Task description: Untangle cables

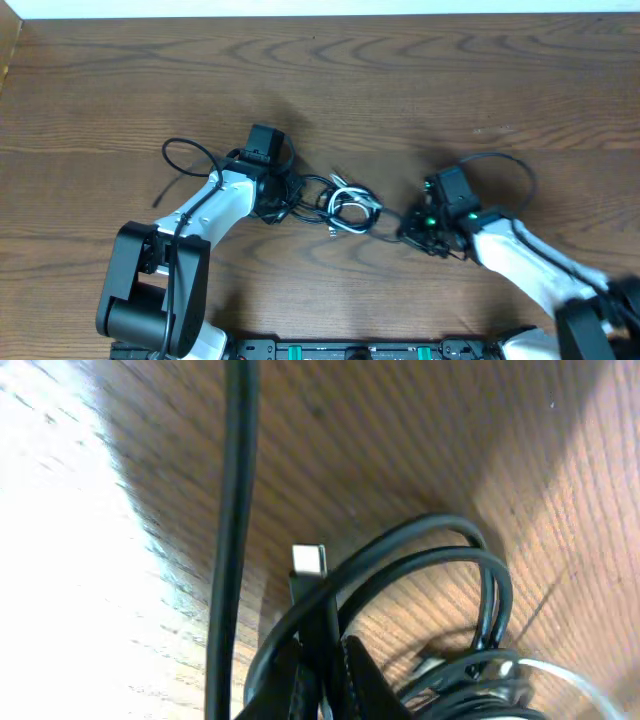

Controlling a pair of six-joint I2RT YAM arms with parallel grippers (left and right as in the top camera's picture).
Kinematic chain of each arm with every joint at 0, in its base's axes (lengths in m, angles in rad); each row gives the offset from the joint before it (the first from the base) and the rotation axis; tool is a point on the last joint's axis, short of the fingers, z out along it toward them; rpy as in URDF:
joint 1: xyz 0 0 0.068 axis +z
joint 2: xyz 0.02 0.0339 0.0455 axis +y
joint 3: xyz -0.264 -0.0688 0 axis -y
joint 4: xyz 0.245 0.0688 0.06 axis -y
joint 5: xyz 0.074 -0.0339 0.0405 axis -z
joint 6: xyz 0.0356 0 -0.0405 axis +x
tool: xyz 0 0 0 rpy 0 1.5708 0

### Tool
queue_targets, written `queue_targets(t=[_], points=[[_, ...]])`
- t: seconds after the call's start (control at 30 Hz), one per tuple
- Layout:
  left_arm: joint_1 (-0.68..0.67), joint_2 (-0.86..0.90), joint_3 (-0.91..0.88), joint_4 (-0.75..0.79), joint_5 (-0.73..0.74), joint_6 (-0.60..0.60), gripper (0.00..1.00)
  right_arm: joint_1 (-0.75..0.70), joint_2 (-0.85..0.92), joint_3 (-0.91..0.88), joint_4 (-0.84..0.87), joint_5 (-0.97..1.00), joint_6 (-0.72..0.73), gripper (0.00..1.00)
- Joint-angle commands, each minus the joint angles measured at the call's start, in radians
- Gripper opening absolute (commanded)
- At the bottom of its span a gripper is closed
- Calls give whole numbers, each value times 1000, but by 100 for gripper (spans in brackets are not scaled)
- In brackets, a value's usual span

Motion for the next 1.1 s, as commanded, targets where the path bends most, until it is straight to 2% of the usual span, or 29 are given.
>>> queue_targets(t=[0.0,0.17,0.33,0.4,0.53,0.63,0.93,1.07], points=[[37,15,-5,-10,-182,10,8,-60,-121,-26,-122,337,5,1],[35,15,-5,-19,-184,11,8,-90,-223,-26,-205,389,-24,1],[35,15,-5,-40,-257,11,14,-167,-312,-23,-334,499,35,1],[35,15,-5,-47,-253,11,16,-200,-344,-23,-336,466,12,1],[30,15,-5,-35,-167,55,15,-221,-391,-23,-259,247,-145,2],[16,15,-5,-2,-77,110,8,-220,-393,-23,-210,141,-179,12],[-95,15,-5,47,68,354,8,-212,-390,-23,-180,37,-96,33],[-158,15,-5,93,166,473,8,-199,-390,-23,-182,37,-96,38]])
